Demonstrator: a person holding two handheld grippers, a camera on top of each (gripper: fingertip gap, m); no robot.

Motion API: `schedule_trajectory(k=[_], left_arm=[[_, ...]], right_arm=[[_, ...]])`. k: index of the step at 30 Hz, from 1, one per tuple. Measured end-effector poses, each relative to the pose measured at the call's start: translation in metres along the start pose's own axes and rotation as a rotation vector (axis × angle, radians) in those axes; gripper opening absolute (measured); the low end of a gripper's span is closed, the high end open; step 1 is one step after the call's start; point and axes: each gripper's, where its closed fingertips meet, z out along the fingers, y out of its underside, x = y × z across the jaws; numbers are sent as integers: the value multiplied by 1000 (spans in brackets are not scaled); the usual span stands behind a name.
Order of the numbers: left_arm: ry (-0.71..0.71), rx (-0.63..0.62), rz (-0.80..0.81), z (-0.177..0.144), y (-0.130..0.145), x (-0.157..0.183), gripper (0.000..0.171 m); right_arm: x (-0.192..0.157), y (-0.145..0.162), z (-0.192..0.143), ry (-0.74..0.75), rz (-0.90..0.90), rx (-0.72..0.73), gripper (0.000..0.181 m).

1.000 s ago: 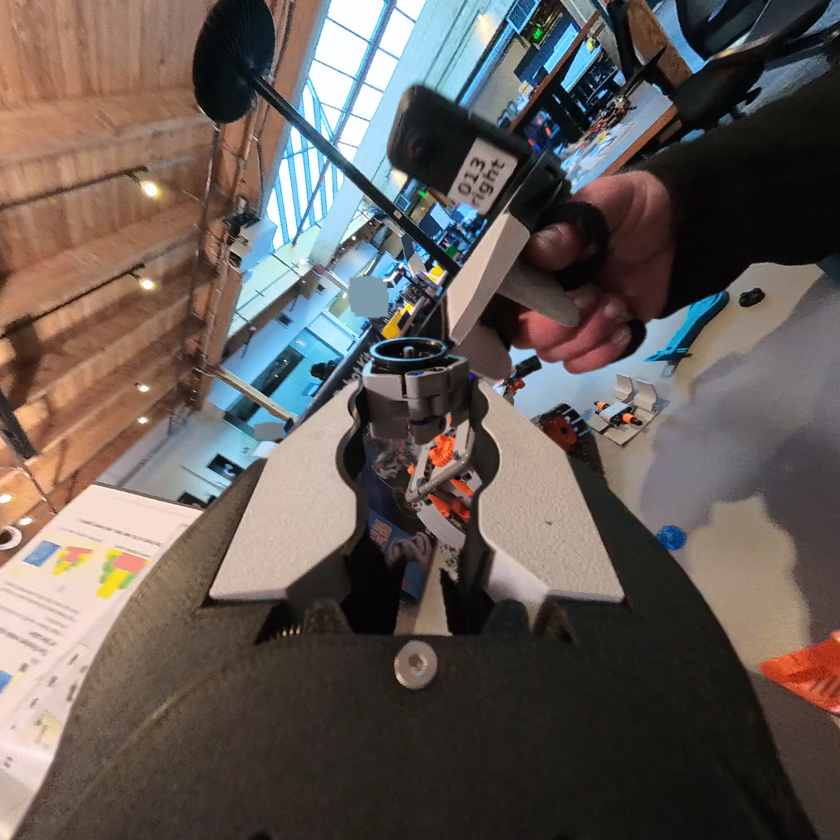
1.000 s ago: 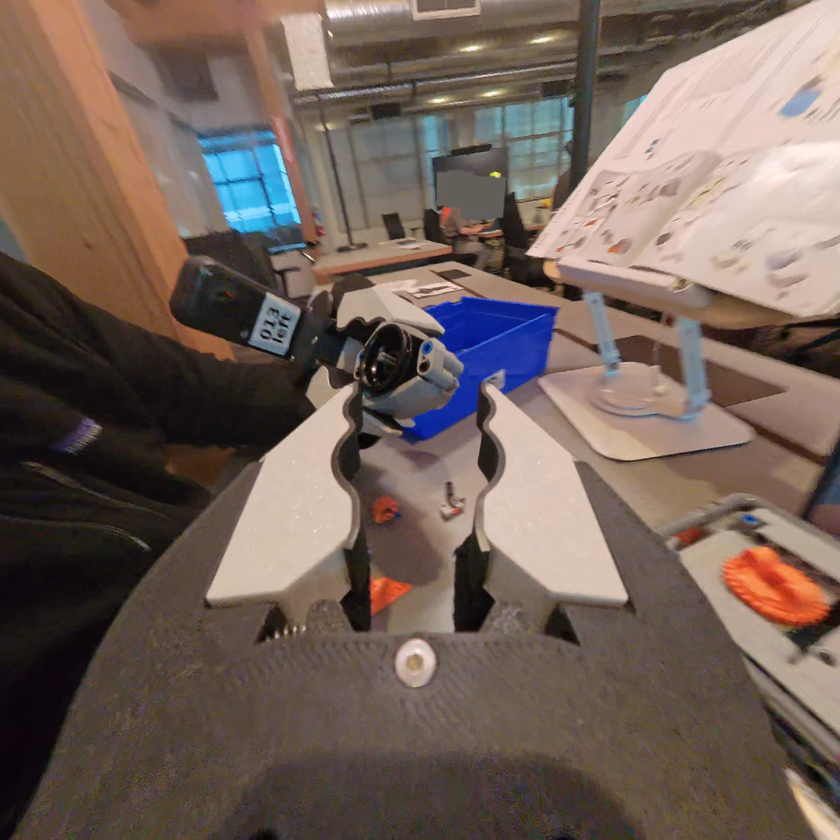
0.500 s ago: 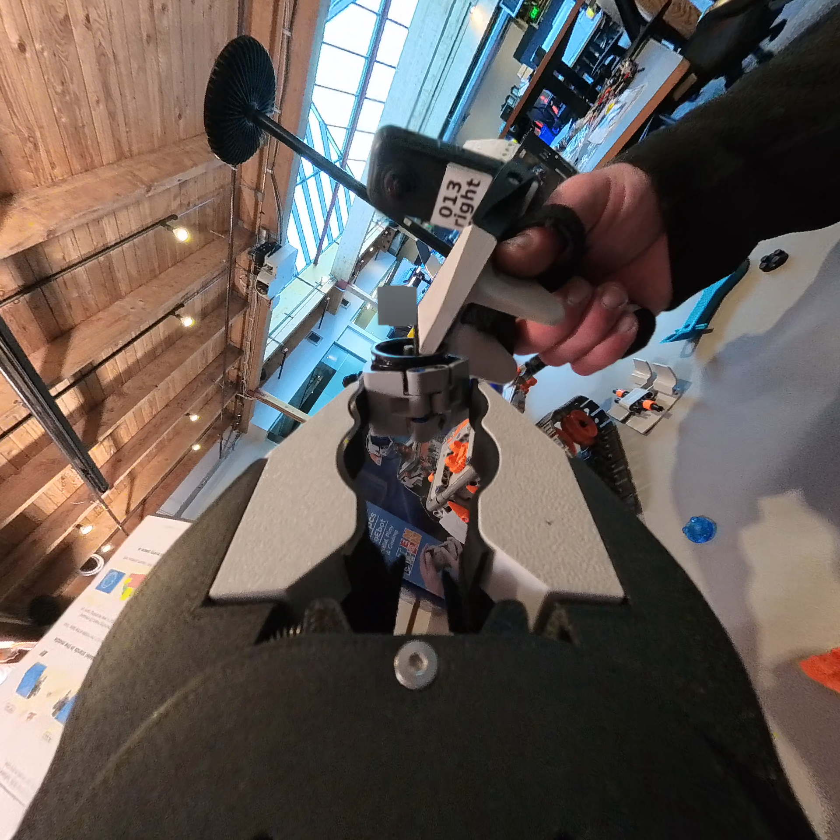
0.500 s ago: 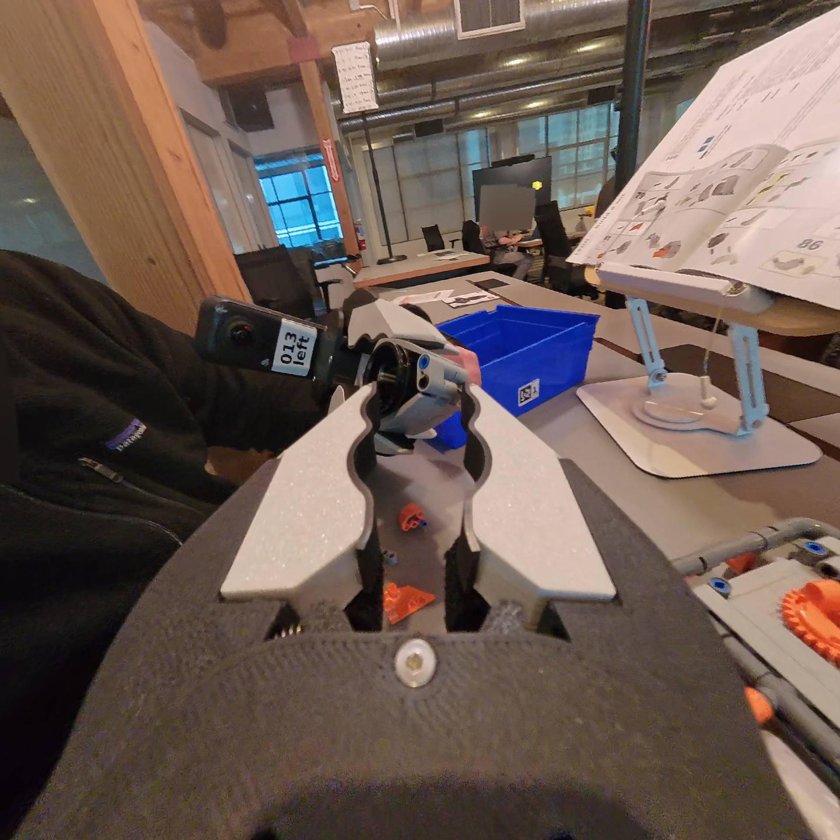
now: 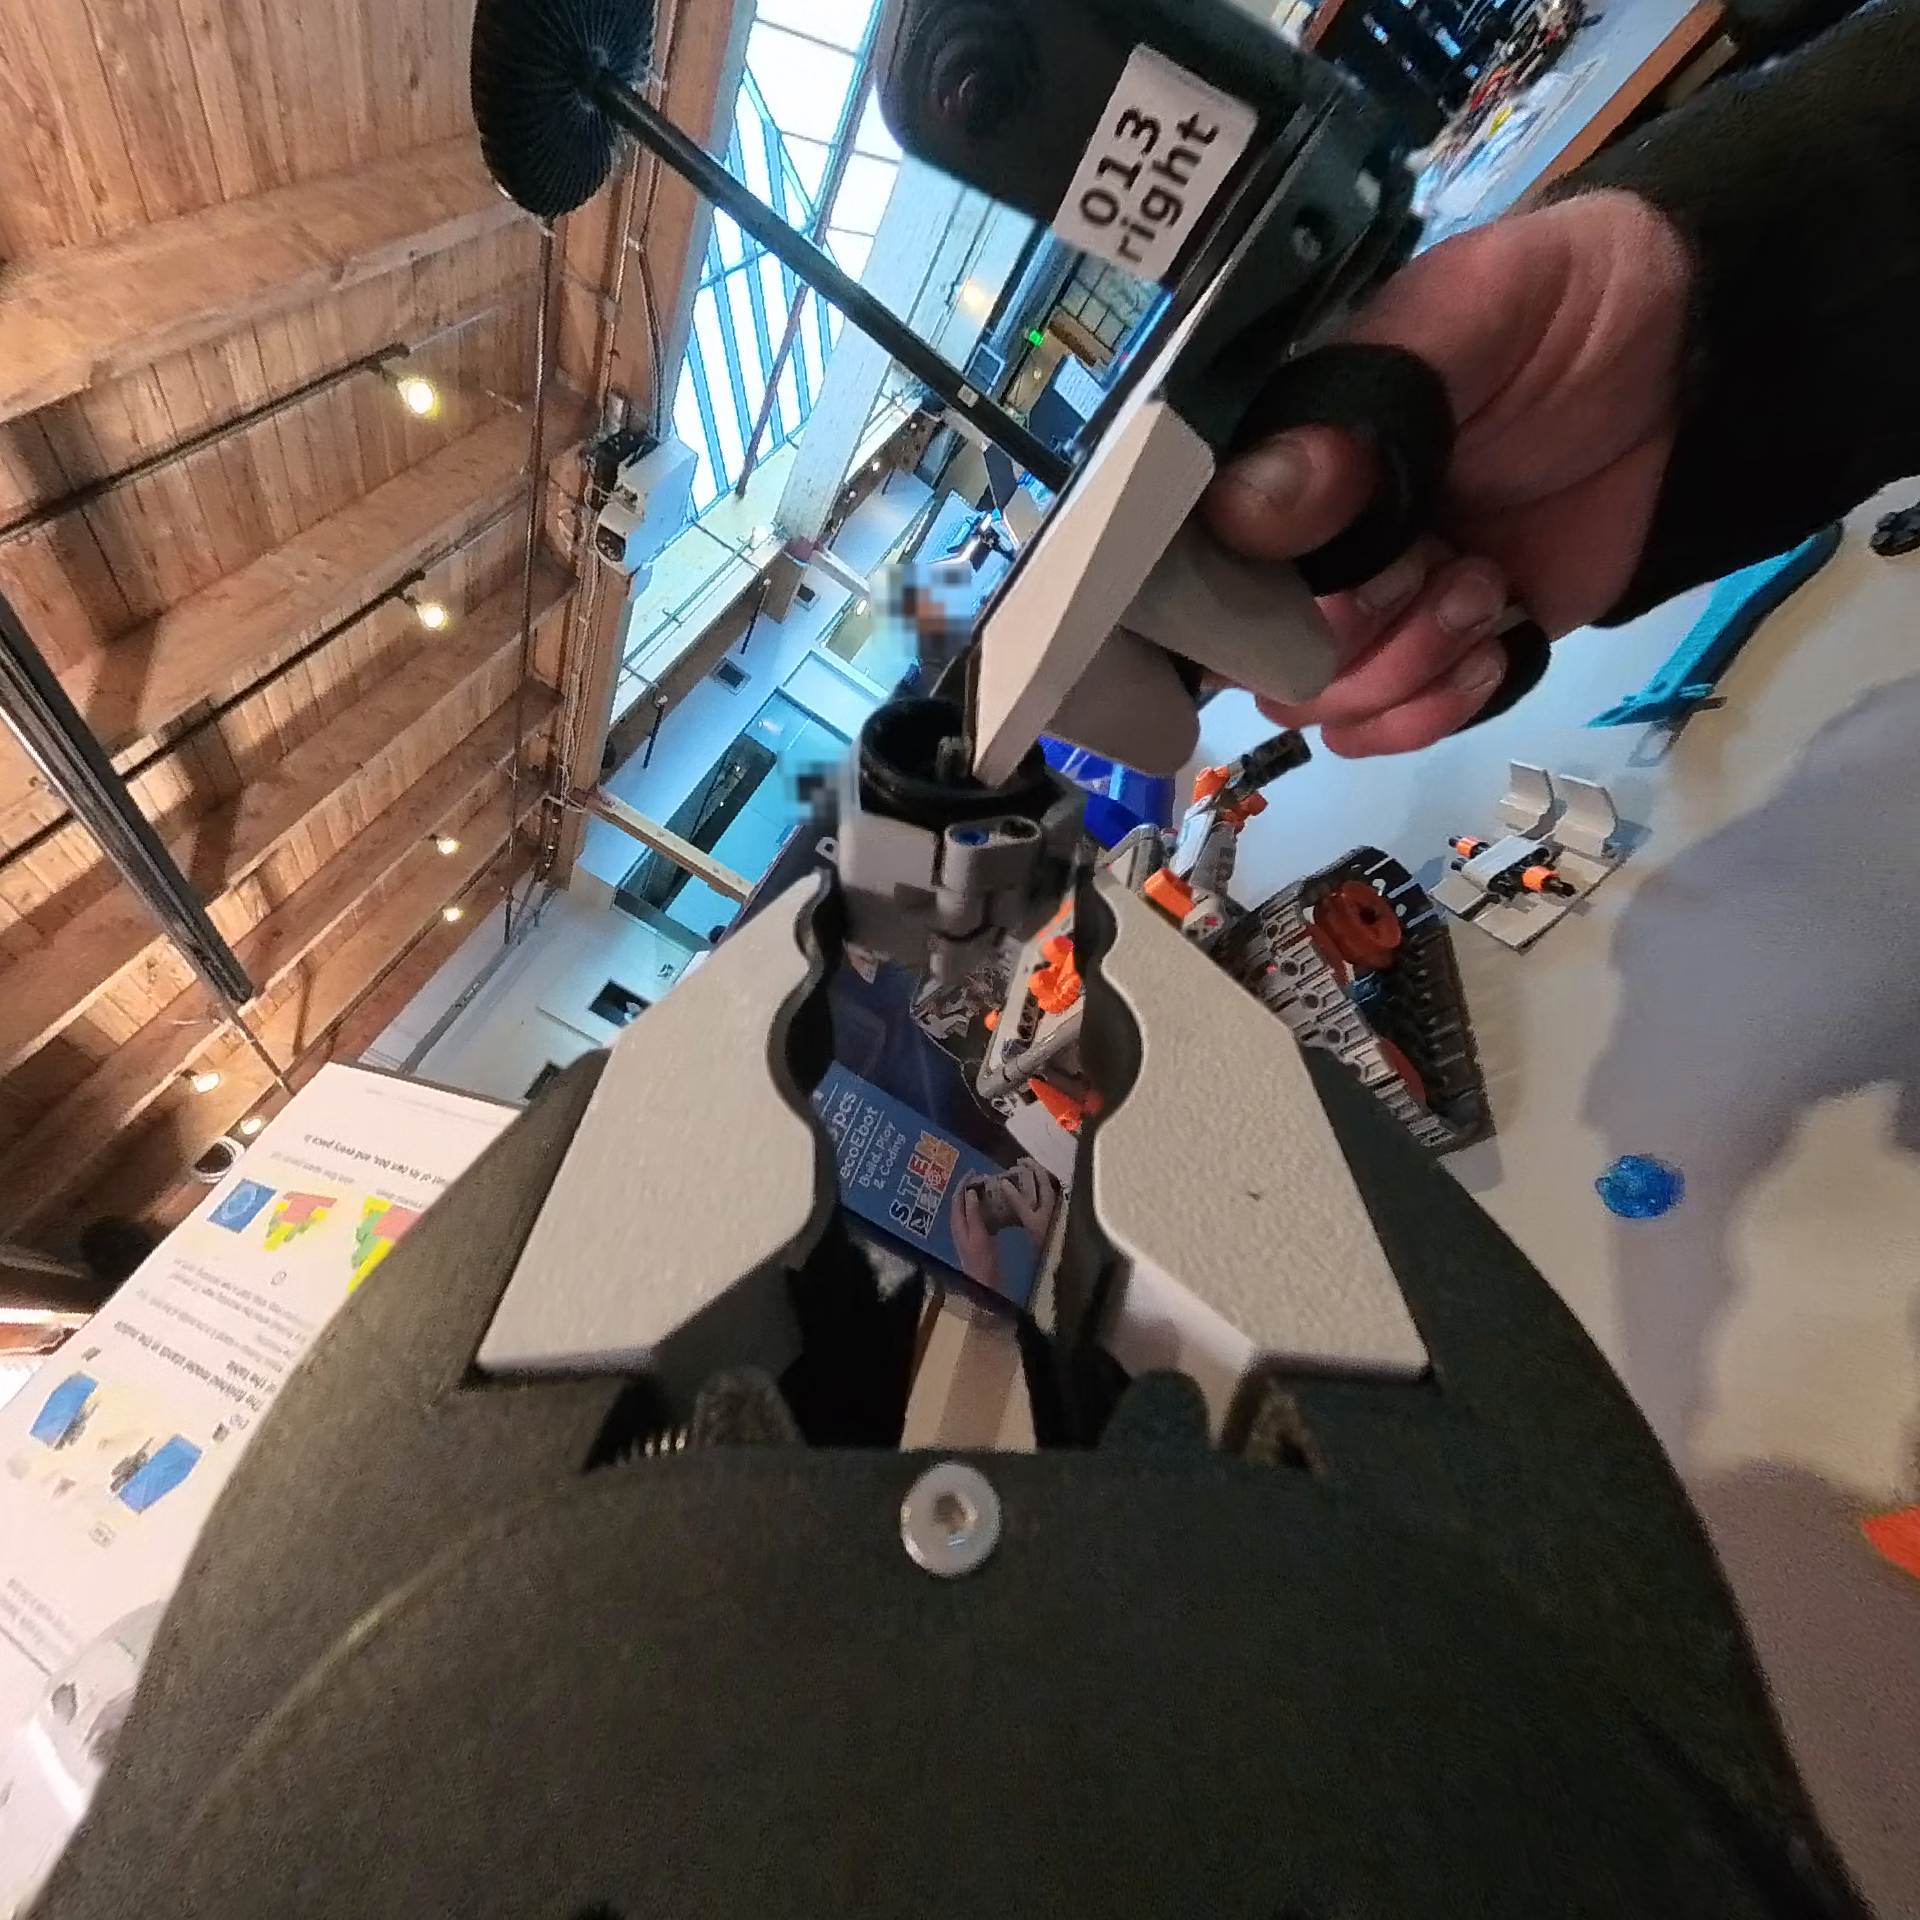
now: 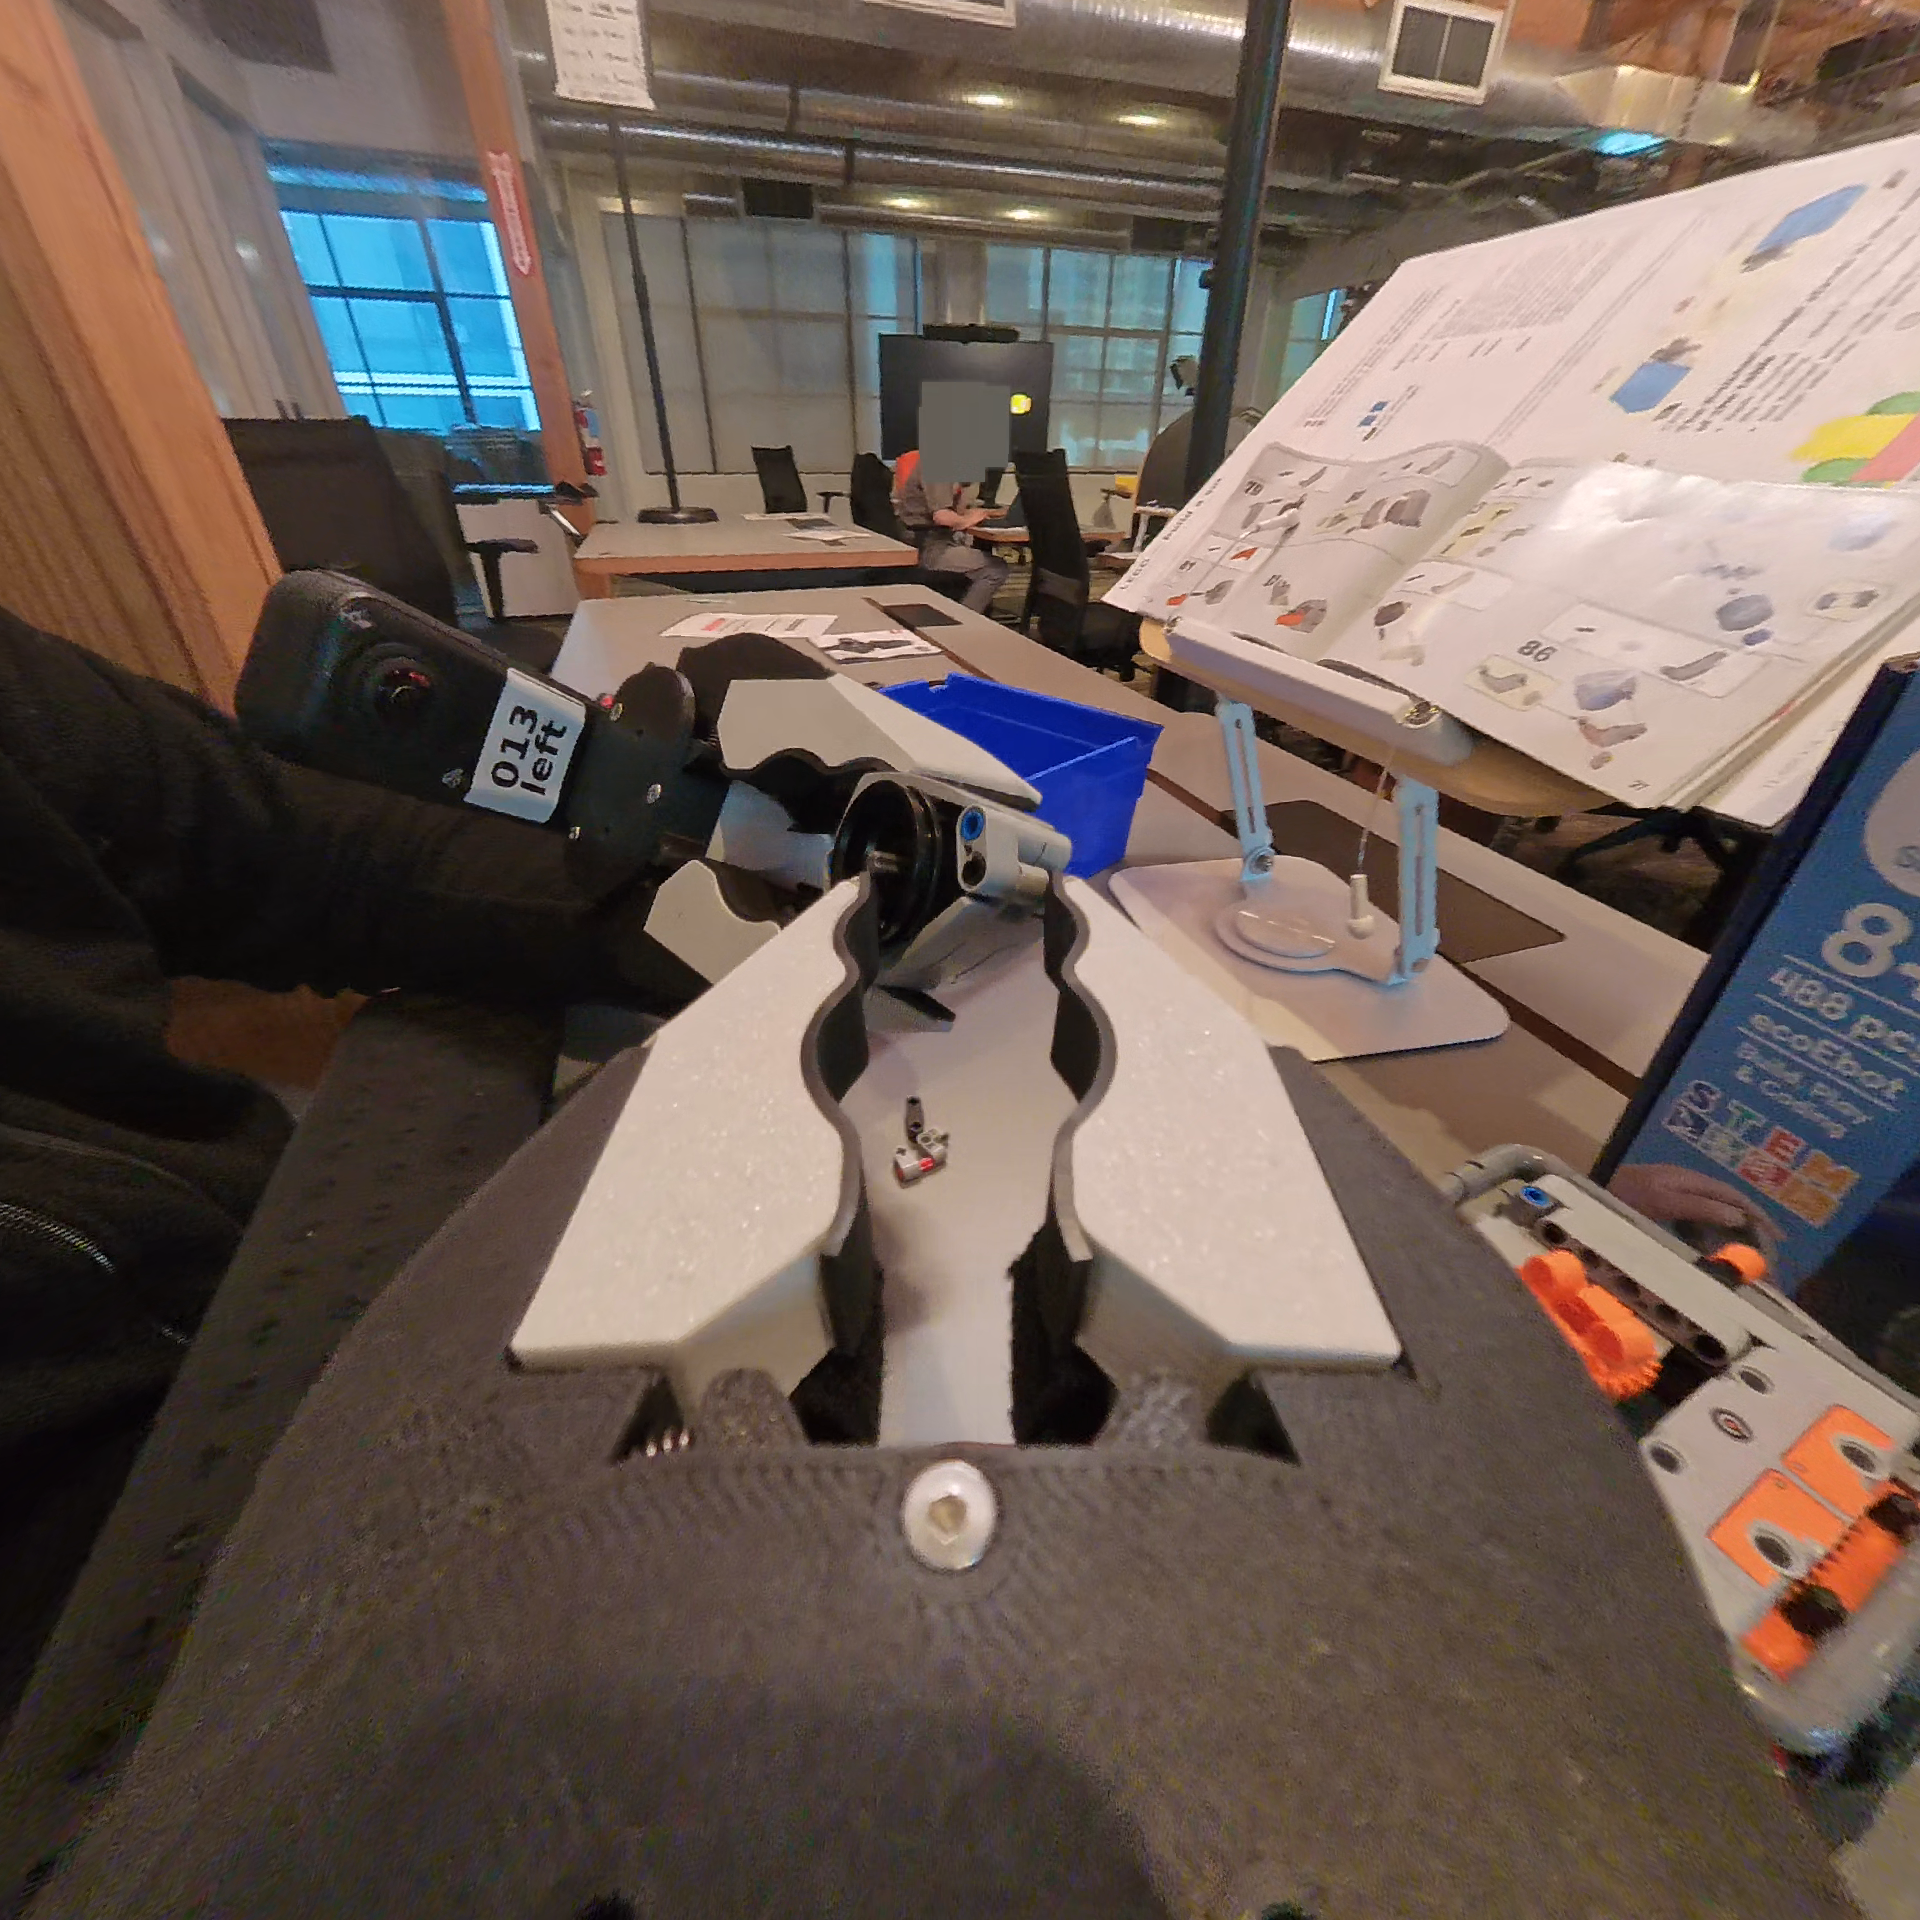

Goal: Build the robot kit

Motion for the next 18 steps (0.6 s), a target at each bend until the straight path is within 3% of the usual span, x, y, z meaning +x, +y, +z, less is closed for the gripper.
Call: schedule_trajectory(k=[8,18], left_arm=[[-30,-14,12,1,0,-3,49],[-24,-47,23,4,4,1,40]], right_arm=[[10,3,-2,105,-85,-49,30],[9,6,1,134,-125,-79,29]])
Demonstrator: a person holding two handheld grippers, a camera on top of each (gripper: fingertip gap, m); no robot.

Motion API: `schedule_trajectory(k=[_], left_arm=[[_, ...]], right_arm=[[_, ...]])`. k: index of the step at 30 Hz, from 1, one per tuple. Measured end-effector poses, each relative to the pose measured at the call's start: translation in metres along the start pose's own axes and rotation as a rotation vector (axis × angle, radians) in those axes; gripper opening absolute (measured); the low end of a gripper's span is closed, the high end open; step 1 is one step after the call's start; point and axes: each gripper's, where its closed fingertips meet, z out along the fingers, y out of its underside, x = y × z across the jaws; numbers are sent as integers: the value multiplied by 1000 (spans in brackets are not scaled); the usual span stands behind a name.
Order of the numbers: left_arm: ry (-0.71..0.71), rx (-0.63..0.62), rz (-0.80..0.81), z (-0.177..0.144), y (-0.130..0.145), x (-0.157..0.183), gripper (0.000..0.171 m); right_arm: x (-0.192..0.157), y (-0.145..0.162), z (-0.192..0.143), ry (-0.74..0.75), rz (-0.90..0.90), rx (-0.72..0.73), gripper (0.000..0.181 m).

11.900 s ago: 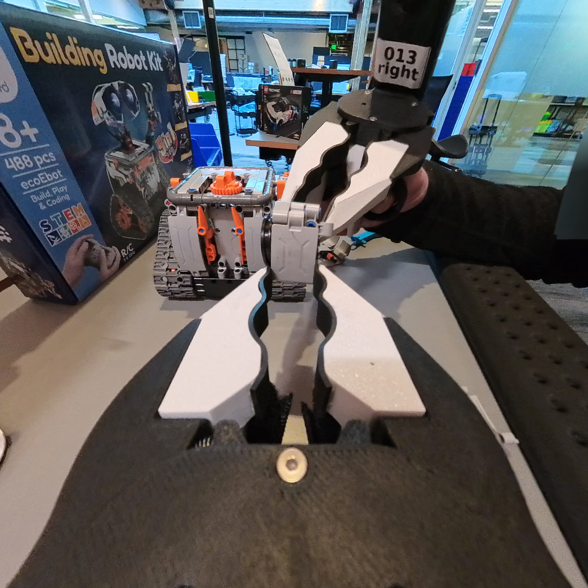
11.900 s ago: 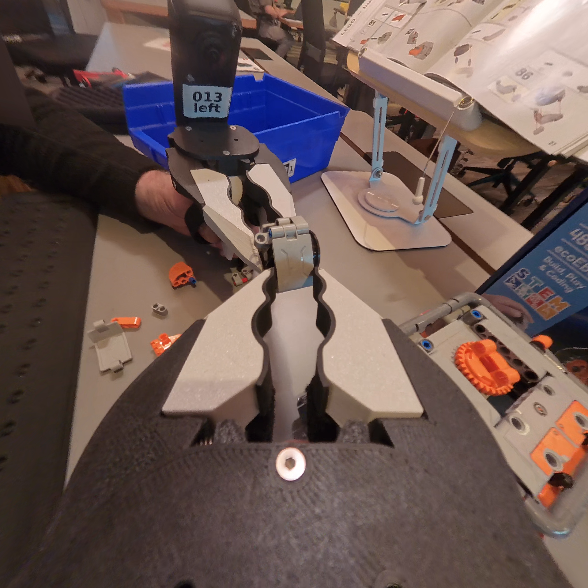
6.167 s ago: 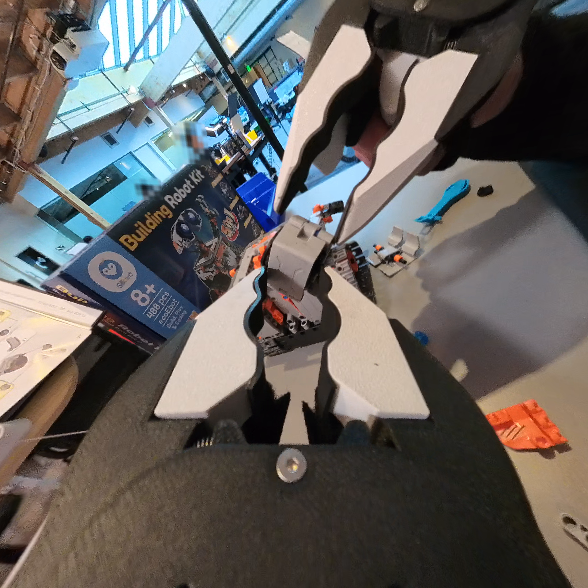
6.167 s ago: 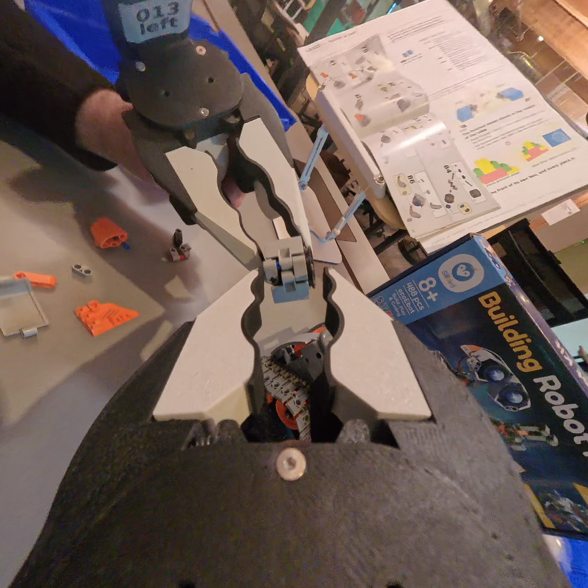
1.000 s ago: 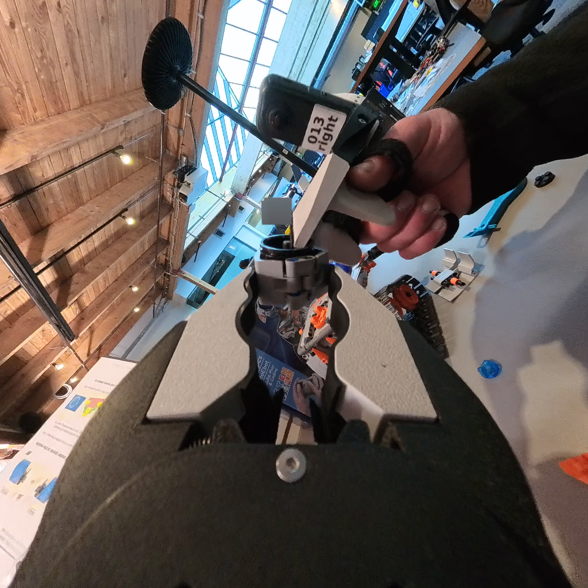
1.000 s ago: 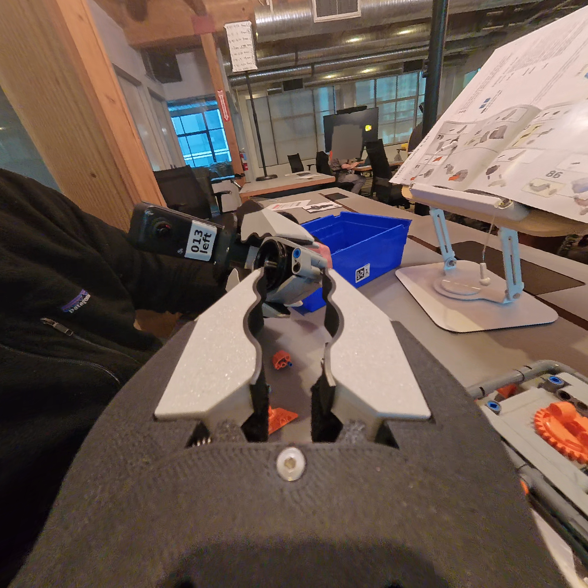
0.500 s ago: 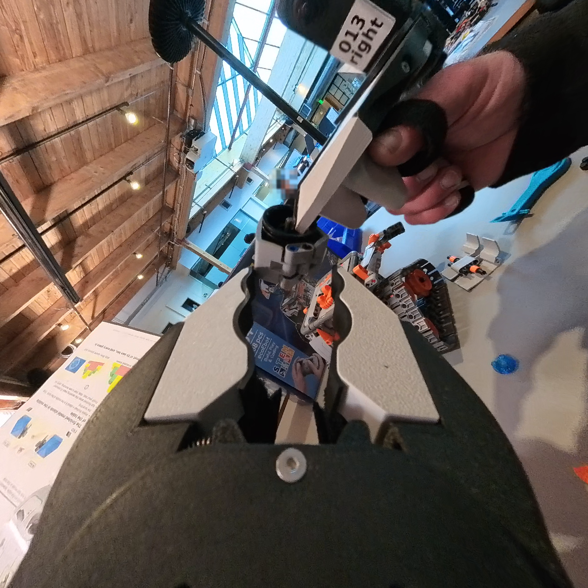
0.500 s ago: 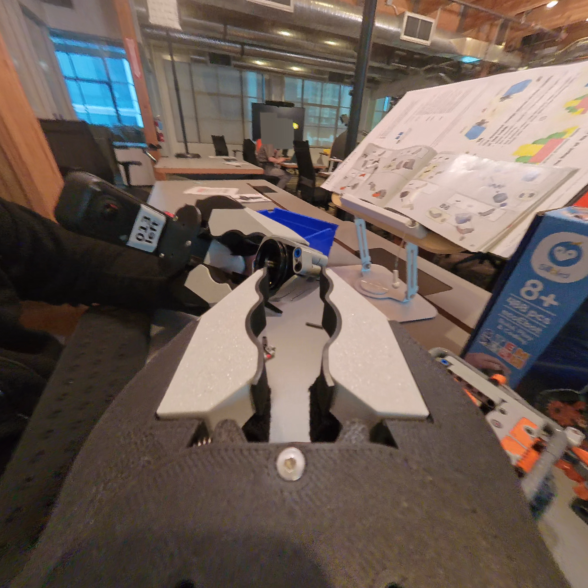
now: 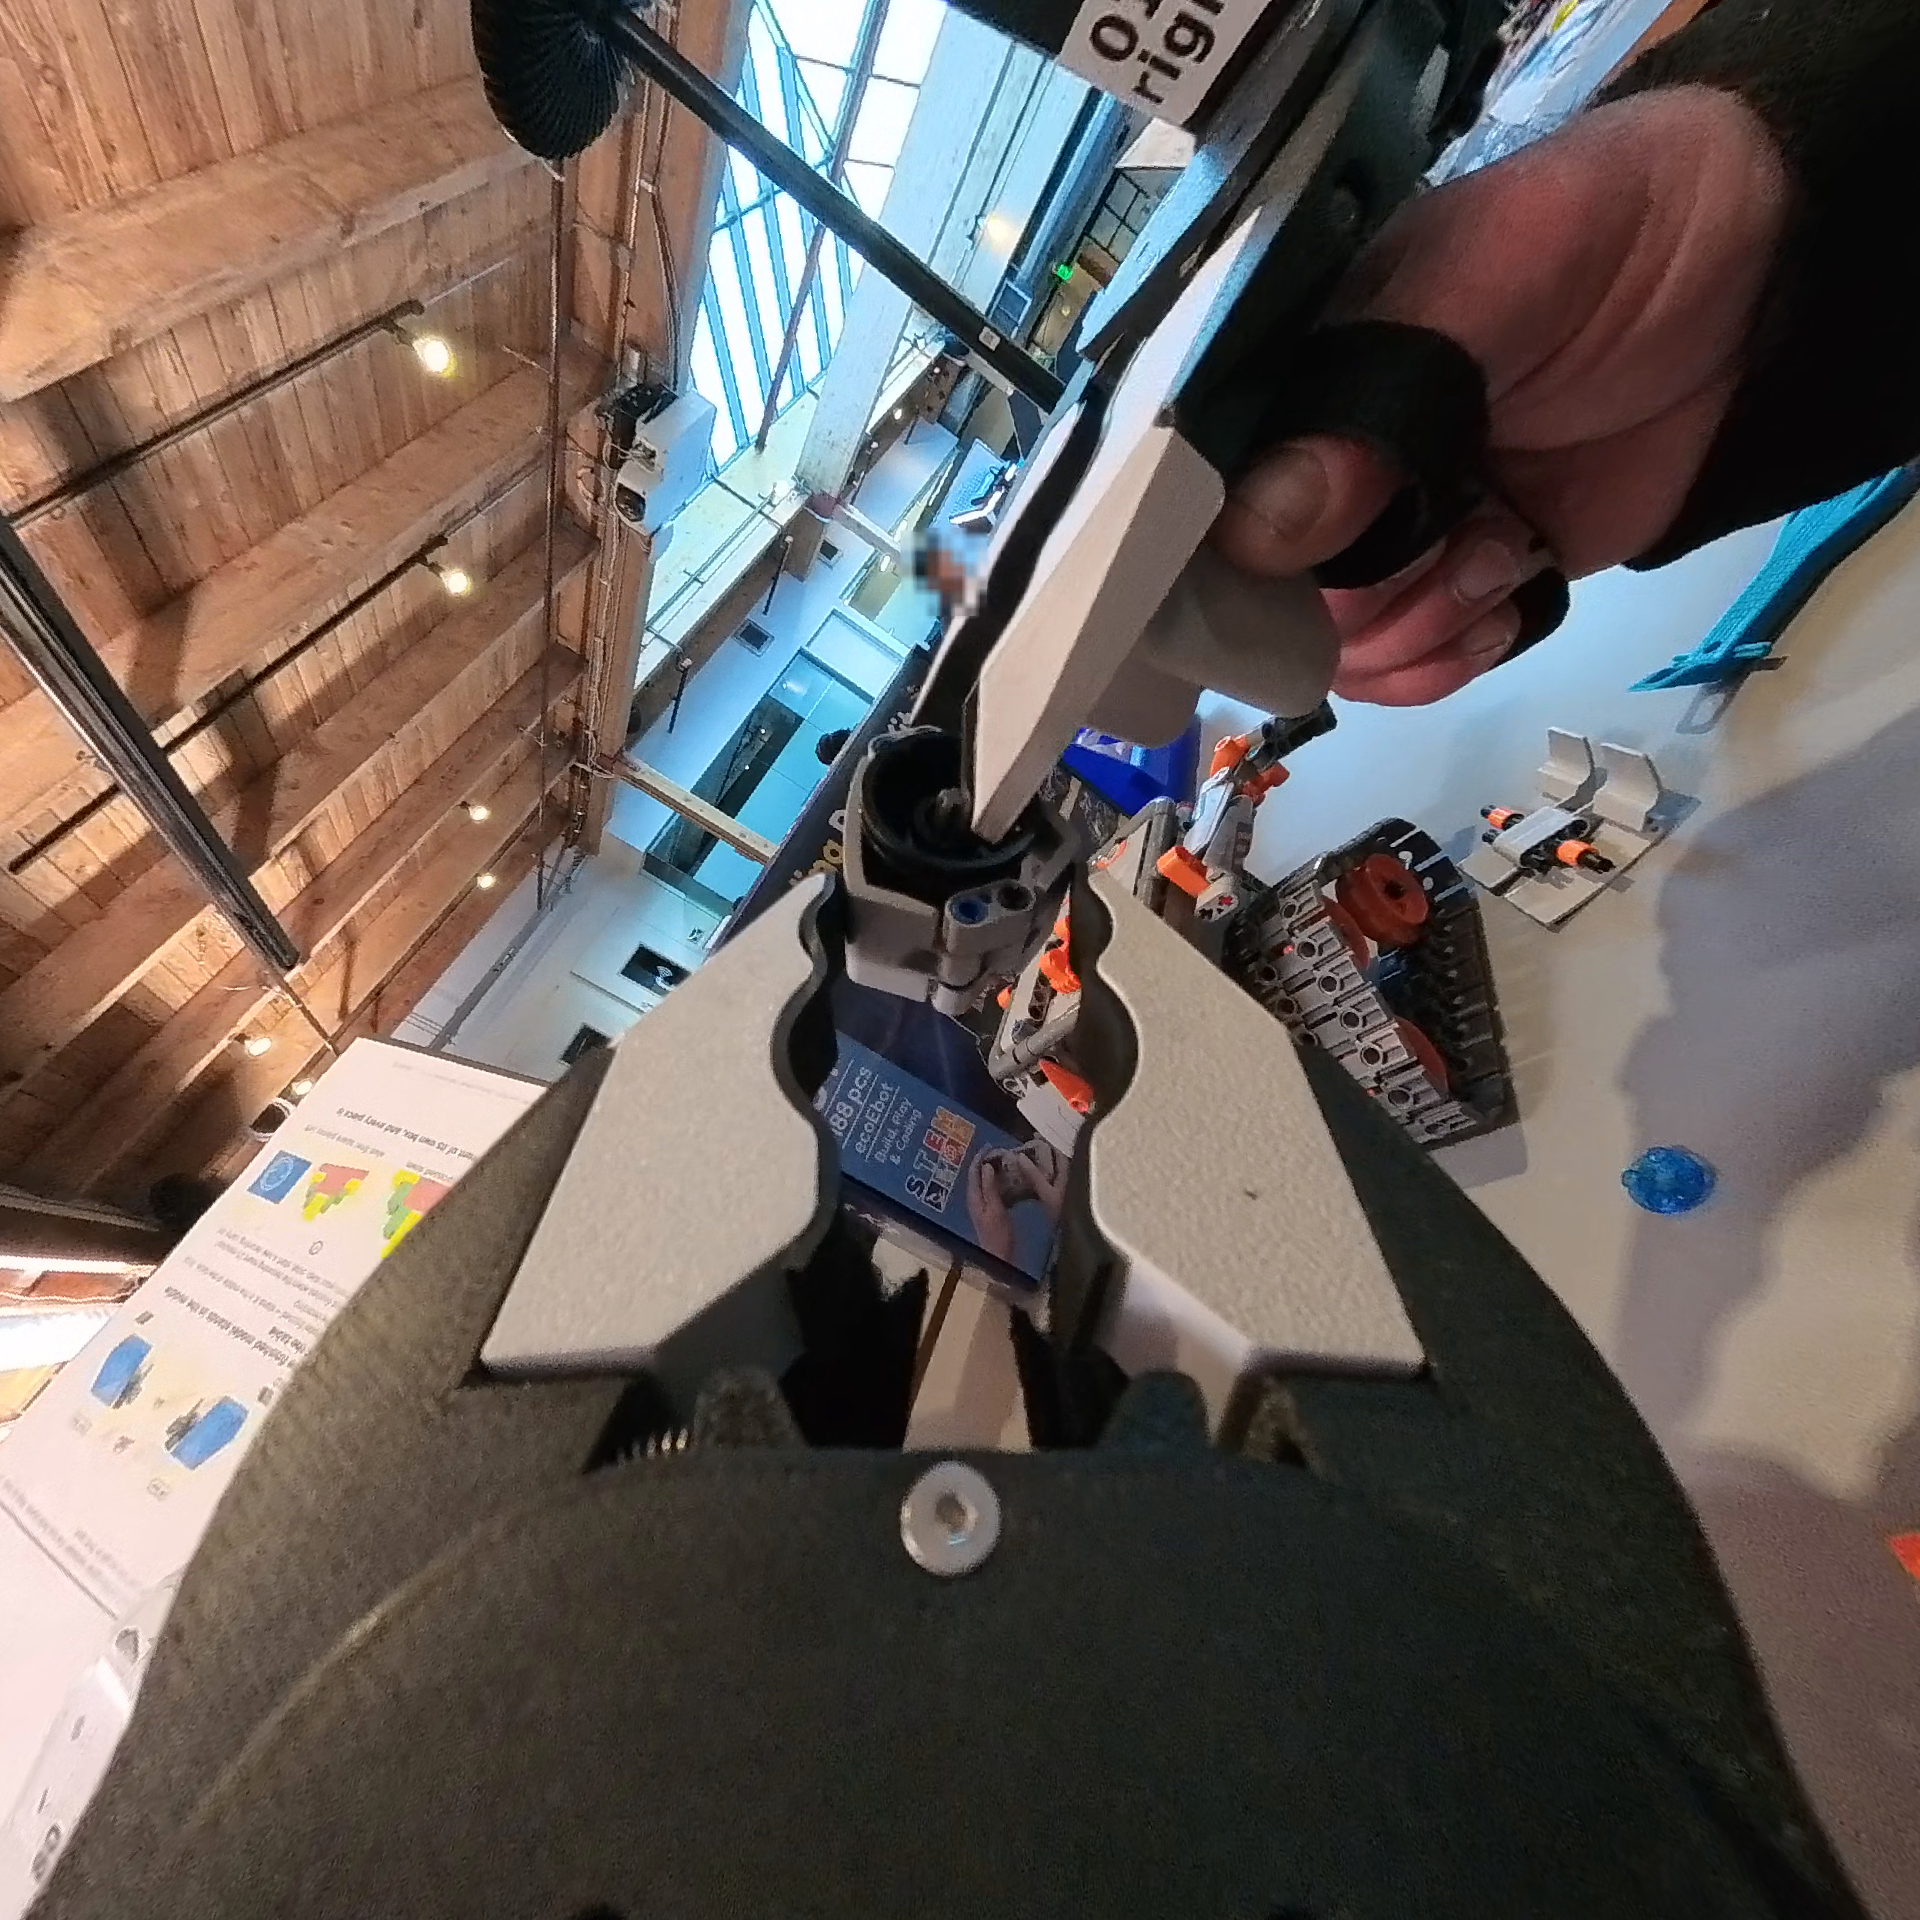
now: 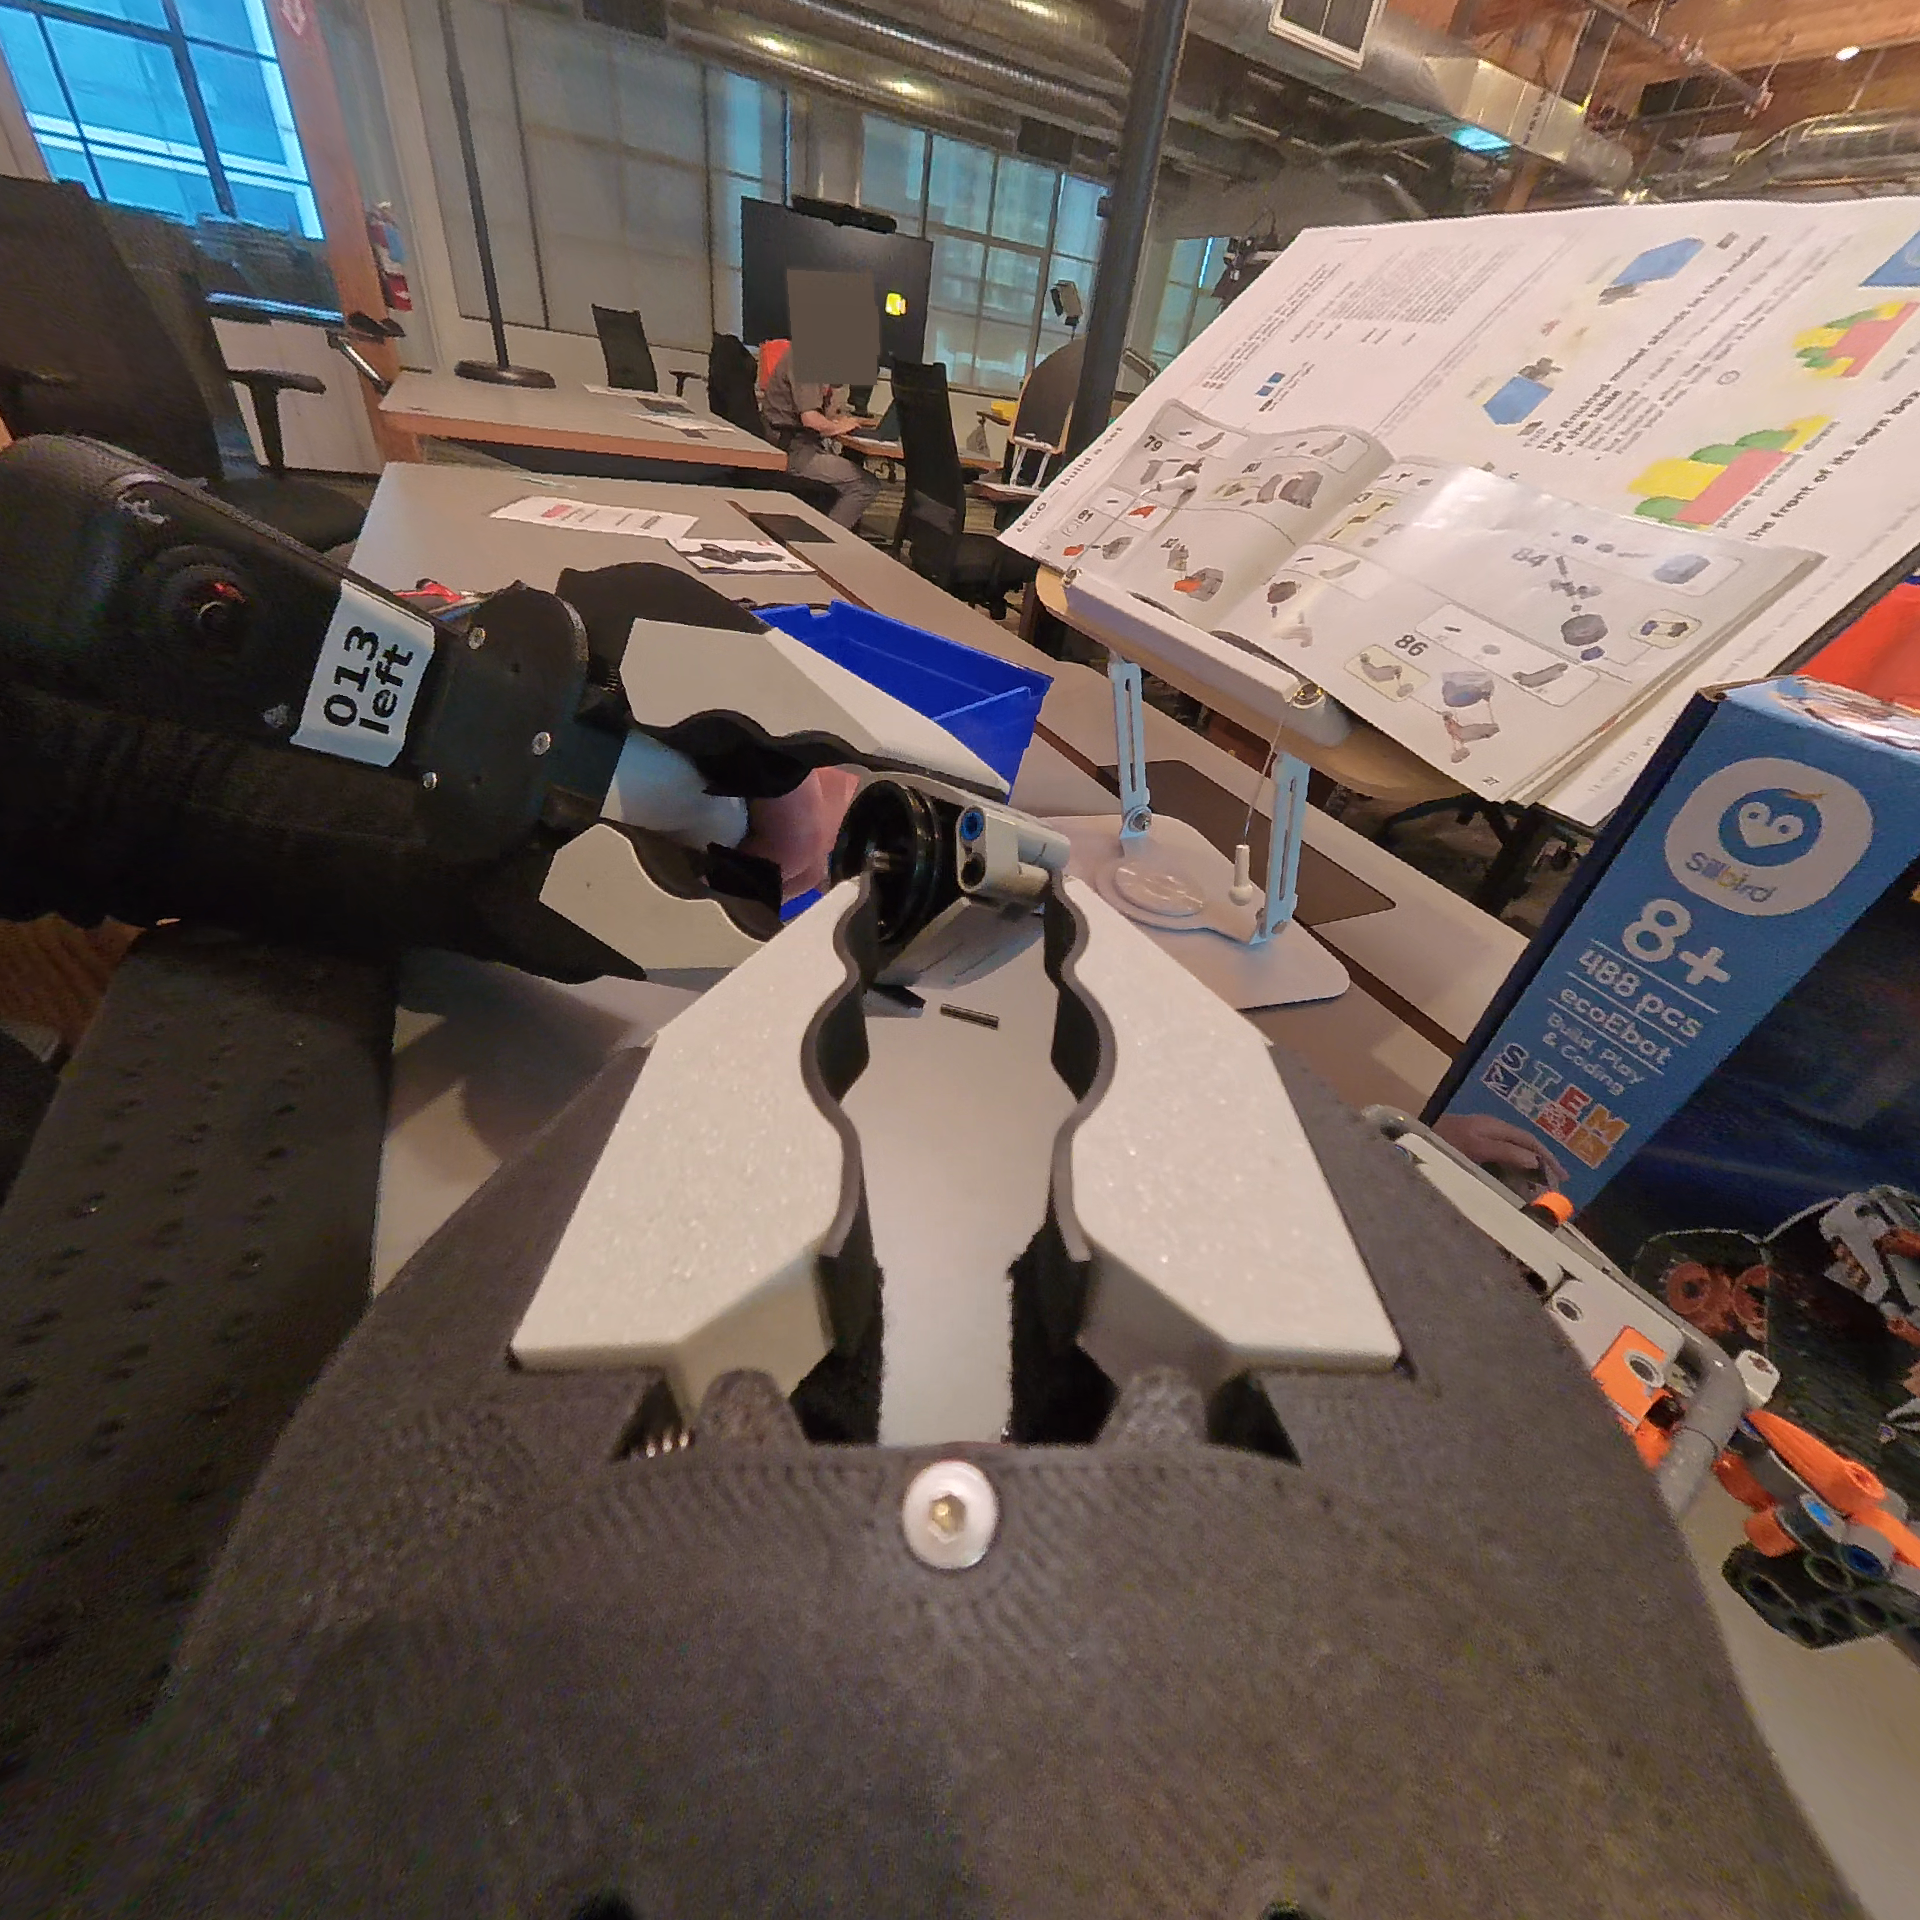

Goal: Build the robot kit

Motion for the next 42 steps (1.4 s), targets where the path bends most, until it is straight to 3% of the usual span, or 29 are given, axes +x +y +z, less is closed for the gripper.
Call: schedule_trajectory(k=[17,23,32,34,37,42], left_arm=[[-3,13,-24,-1,-1,-2,40],[10,34,-84,-3,1,-7,49],[53,51,-49,-5,-8,-1,43],[61,17,-44,-3,-3,-2,42],[47,-50,-33,-1,4,-7,43],[57,-249,57,4,25,-9,42]], right_arm=[[-1,-3,0,-25,48,33,30],[-7,-12,-4,-167,227,125,29],[-19,-11,-2,-368,414,169,30],[-14,-7,-1,-324,397,149,32],[1,-6,-2,-191,319,131,50],[-6,-8,-1,-60,50,50,71]])
